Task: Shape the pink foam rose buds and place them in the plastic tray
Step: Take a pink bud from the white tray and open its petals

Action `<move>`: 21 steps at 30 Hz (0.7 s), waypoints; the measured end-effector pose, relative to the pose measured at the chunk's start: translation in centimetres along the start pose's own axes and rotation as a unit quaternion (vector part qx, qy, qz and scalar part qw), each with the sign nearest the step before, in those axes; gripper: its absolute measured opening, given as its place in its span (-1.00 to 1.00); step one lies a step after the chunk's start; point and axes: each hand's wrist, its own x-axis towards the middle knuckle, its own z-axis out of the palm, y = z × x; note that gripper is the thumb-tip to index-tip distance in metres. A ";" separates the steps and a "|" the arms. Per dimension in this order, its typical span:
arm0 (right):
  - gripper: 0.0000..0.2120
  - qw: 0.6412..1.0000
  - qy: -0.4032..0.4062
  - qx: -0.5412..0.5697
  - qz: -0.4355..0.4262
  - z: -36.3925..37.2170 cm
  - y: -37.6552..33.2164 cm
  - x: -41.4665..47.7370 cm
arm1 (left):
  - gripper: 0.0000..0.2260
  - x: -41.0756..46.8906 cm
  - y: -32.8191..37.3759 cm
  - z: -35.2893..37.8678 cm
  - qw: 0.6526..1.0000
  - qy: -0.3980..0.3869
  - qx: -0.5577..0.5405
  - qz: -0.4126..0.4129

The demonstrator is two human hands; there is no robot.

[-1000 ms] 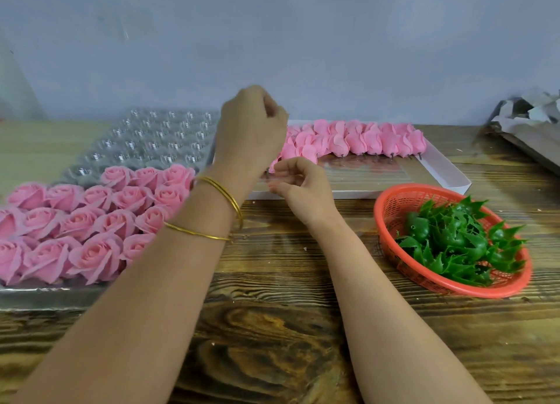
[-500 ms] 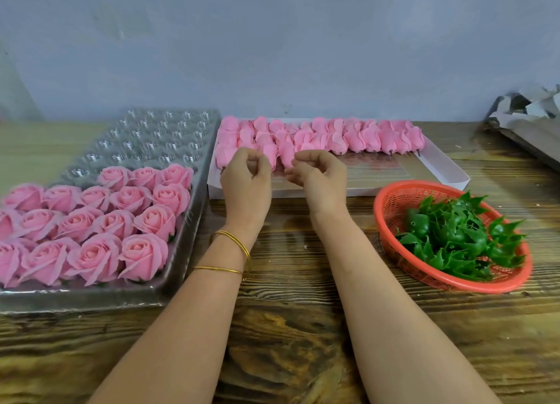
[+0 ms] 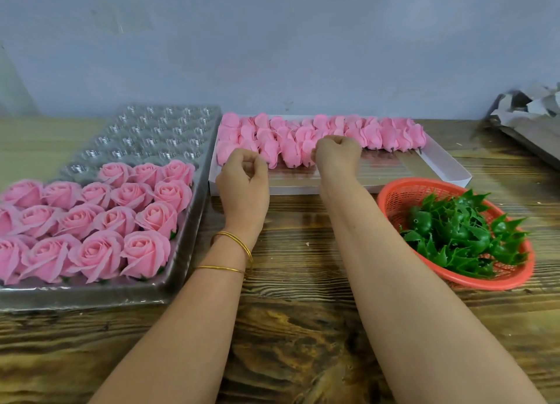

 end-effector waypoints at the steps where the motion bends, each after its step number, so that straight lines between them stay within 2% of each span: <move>1: -0.70 1.000 0.002 -0.023 0.003 0.2 -0.1 0.7 | -0.92 0.0 0.0 0.0 1.000 0.003 -0.003 0.000; 3: -0.71 0.998 0.000 -0.049 0.034 0.6 -0.2 1.7 | -0.92 0.1 -0.1 -0.1 1.000 0.005 -0.006 -0.003; 5: -0.91 0.994 -0.011 -0.090 0.061 0.9 0.1 2.6 | -0.91 0.0 -0.1 0.0 1.000 0.003 -0.004 -0.001; 6: -0.72 0.990 -0.027 -0.116 0.071 1.1 0.3 3.2 | -0.91 0.0 -0.1 0.0 1.000 0.002 -0.003 0.002; 7: -0.62 0.985 -0.043 -0.147 0.080 1.2 0.3 3.4 | -0.91 0.0 0.0 0.0 1.000 0.001 -0.003 0.004; 11: -0.47 0.977 -0.054 -0.192 0.081 1.3 0.6 3.8 | -0.91 0.2 -0.1 0.1 1.000 0.003 -0.001 0.001; 17: -0.54 0.960 -0.034 -0.273 0.060 1.8 1.3 3.9 | -0.90 0.2 -0.1 0.2 1.000 0.003 -0.002 -0.001; 21: -0.54 0.956 -0.033 -0.283 0.066 2.1 1.3 4.2 | -0.89 0.2 -0.2 0.2 1.000 0.000 -0.006 -0.016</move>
